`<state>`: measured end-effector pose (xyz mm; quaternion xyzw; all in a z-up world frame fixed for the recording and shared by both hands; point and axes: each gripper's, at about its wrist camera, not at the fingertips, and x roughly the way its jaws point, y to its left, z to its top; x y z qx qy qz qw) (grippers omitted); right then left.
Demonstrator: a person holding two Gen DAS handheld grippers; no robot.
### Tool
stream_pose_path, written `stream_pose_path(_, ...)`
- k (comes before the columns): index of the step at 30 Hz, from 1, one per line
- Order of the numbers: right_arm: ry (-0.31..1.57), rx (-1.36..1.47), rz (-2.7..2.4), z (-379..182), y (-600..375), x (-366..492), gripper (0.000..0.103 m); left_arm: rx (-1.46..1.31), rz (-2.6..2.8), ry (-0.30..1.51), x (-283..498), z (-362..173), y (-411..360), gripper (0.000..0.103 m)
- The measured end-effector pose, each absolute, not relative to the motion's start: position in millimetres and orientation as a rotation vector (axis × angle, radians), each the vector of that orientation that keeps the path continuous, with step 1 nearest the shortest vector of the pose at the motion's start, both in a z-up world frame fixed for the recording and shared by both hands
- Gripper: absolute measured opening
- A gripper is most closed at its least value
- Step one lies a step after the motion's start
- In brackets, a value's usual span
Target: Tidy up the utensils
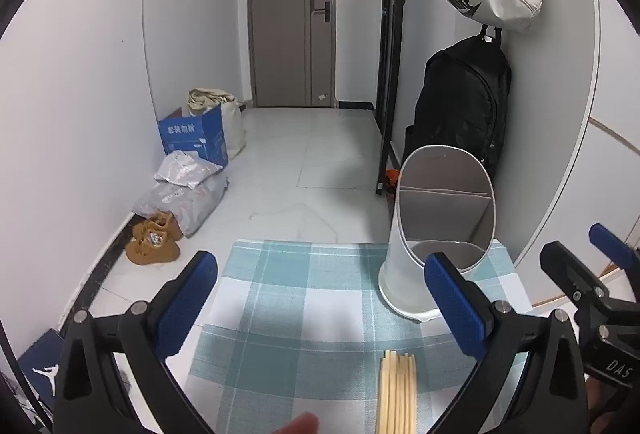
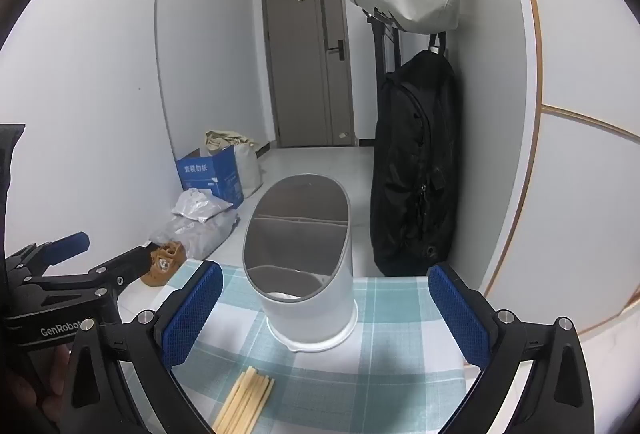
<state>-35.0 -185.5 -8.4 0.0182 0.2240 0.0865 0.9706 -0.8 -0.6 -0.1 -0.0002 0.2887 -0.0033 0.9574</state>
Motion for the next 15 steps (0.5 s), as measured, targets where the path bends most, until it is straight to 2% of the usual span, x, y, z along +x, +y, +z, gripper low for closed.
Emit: stream_pose_path(15, 0.452, 0.034, 0.177, -9.5, -185.3, -35.2, 0.103, -0.027, -0.017, 0.594, -0.3, 1.7, 1.7, 0.101)
